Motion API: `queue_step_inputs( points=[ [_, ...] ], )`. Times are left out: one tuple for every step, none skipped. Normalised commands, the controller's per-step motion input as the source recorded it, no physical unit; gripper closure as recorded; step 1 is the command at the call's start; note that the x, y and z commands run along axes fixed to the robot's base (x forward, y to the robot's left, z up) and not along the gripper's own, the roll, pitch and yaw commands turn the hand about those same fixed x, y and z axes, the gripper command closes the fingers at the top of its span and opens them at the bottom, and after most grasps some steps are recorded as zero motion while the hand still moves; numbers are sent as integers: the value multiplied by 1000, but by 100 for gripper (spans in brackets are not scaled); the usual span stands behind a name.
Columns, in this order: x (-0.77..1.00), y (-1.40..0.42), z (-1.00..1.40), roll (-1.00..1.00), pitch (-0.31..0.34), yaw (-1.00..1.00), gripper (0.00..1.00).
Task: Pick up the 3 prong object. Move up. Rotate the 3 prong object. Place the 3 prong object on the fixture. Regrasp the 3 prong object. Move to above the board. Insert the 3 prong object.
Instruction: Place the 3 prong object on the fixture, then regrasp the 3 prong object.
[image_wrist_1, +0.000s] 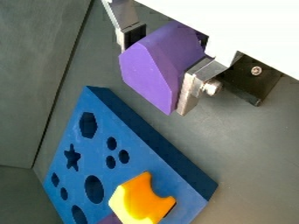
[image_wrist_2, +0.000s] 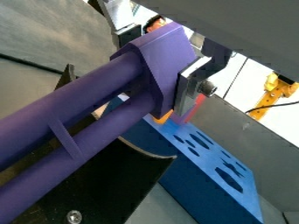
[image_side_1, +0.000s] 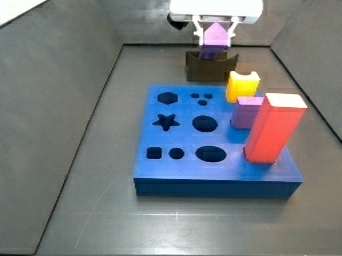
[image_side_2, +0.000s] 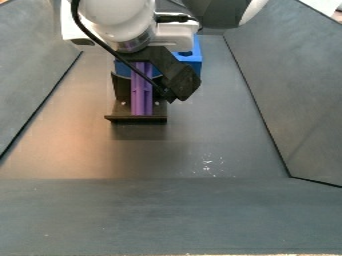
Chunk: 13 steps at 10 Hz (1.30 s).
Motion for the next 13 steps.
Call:
queue_step_inputs(
  points=[
    [55,117,-346,-38,-65,36,100],
    [52,116,-345,-36,-60,34,100],
    [50,116,-345,-35,-58,33,100],
    [49,116,-346,-35,-57,32,100],
    [48,115,-346,-33,-54,31,100],
    [47,115,-347,-33,-53,30,100],
    [0,0,0,0,0,0,0],
    [0,0,1000,-44,46,56,0],
    [-3,3,1000,-39,46,60,0],
    [-17,7,1000,-21,54,46,0],
    [-23,8,1000,-10,62,30,0],
    [-30,12,989,5,68,13,0],
    [-28,12,857,11,71,6,0]
  ],
)
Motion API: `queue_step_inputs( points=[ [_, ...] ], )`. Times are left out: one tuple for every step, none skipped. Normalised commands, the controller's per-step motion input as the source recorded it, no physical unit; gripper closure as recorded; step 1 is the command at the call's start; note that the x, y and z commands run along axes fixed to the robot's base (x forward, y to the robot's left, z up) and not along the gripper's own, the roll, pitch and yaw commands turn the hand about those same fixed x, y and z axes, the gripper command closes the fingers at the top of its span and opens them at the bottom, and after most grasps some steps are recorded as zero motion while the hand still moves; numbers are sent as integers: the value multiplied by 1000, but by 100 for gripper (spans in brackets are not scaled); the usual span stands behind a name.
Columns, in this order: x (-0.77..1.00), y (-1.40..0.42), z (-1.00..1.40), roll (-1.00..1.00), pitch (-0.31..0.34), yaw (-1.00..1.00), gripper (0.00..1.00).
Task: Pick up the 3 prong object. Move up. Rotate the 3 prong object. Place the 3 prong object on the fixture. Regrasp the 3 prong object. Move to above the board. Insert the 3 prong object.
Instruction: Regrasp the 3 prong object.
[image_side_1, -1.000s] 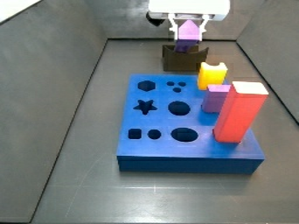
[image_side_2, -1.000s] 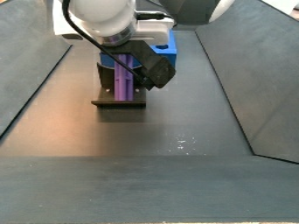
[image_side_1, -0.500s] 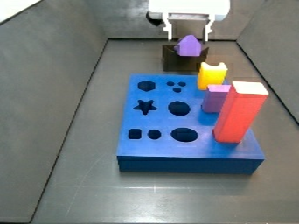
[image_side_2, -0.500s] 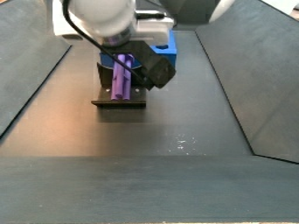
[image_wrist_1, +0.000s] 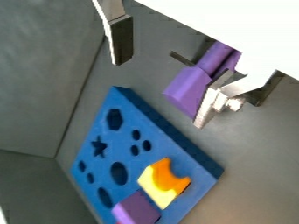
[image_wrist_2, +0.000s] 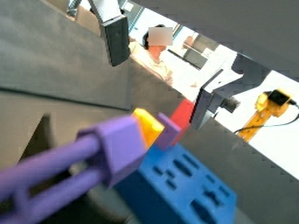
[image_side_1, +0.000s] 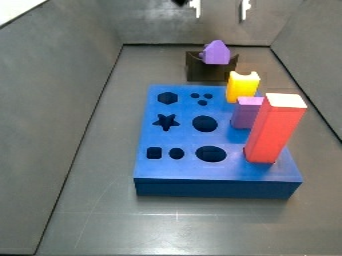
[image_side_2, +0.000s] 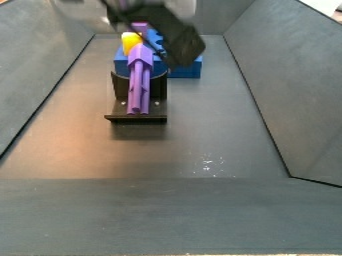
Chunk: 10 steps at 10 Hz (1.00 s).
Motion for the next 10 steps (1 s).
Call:
queue_step_inputs(
  points=[
    [-25,14,597,21,76,-10,0],
    [-20,15,335,30,81,-22,0],
    [152,-734,701,1000,61,13,0],
    [157,-727,607,1000,61,12,0],
    [89,-546,397,1000,58,12,0],
    [25,-273,153,1000,54,11,0],
    [7,-117,83,1000,52,11,0],
    [0,-73,57,1000,52,10,0],
    [-3,-61,37,1000,50,10,0],
    [-9,-46,27,1000,48,10,0]
  ],
)
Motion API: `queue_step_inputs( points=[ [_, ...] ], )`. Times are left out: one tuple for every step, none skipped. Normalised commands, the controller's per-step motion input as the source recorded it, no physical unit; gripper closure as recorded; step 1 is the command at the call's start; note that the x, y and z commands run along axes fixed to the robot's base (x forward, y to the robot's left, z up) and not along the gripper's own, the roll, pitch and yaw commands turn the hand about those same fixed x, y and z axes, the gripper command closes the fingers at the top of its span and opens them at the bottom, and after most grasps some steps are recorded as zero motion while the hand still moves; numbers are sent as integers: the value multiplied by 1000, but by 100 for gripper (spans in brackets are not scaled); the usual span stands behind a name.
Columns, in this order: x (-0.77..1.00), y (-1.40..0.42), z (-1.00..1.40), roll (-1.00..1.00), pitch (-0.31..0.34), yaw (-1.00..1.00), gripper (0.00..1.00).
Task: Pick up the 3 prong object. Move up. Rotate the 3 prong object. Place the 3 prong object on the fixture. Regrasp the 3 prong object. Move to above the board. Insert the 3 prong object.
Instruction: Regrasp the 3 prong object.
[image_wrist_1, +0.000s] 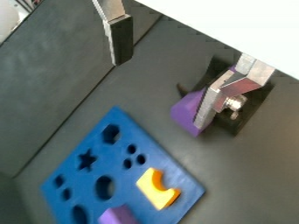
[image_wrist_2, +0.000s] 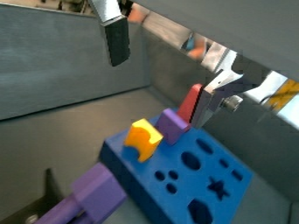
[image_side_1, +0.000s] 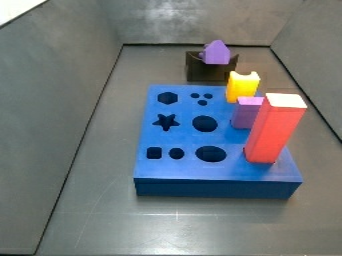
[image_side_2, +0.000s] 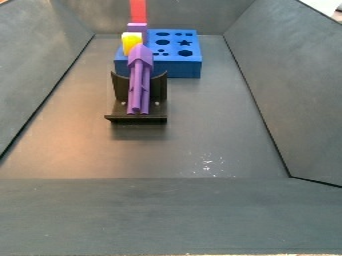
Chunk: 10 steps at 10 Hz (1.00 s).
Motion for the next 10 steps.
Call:
queue_step_inputs(
  points=[
    [-10,-31,14,1000,45,11,0],
    [-6,-26,10,1000,42,11,0],
    [-4,-25,11,1000,40,11,0],
    [4,-20,7,1000,38,13,0],
    [10,-18,8,1000,37,14,0],
    [12,-19,11,1000,39,16,0],
    [11,-16,11,1000,42,17,0],
    [15,-18,12,1000,54,20,0],
    [23,-16,13,1000,59,21,0],
    [42,-25,0,1000,69,25,0]
  ],
)
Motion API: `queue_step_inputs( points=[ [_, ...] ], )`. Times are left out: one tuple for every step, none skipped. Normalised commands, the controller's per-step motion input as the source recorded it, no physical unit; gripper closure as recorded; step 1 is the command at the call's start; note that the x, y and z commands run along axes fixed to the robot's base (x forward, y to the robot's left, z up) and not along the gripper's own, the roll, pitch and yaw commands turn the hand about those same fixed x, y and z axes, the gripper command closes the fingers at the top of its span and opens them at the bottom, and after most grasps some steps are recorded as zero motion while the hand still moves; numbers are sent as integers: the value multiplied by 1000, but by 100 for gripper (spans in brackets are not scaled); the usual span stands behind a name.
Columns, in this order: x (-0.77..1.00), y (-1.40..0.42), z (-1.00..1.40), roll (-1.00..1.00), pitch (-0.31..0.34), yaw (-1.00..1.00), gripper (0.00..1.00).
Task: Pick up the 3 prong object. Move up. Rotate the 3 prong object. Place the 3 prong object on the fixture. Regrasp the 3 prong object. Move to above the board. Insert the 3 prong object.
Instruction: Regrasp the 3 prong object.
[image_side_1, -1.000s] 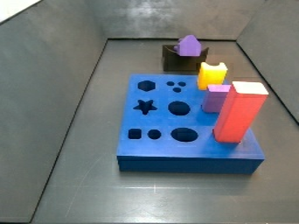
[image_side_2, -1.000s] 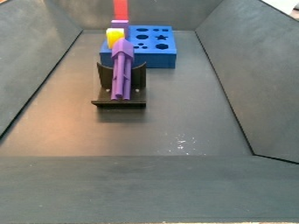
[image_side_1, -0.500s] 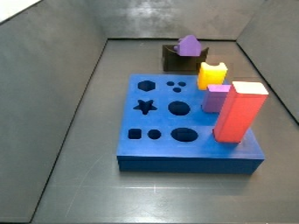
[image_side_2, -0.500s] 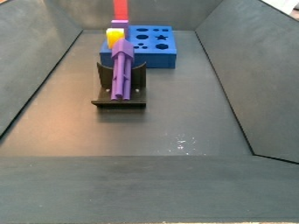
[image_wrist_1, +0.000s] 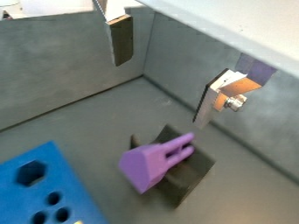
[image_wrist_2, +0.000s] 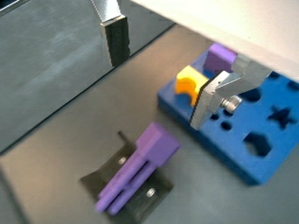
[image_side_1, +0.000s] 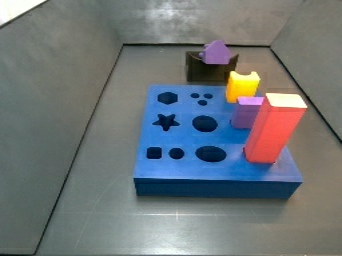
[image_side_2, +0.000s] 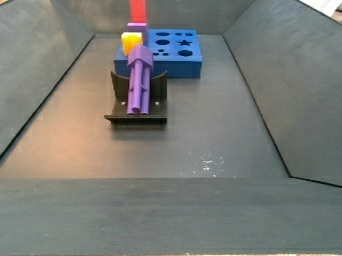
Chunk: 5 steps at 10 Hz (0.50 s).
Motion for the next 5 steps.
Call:
queue_step_inputs(
  points=[
    [58,-25,-4,1000,79,29,0],
    [74,-30,-4,1000,97,36,0],
    [88,-32,-4,1000,114,42,0],
    [105,-39,-7,1000,141,54,0],
    [115,-41,-8,1000,156,62,0]
  ],
)
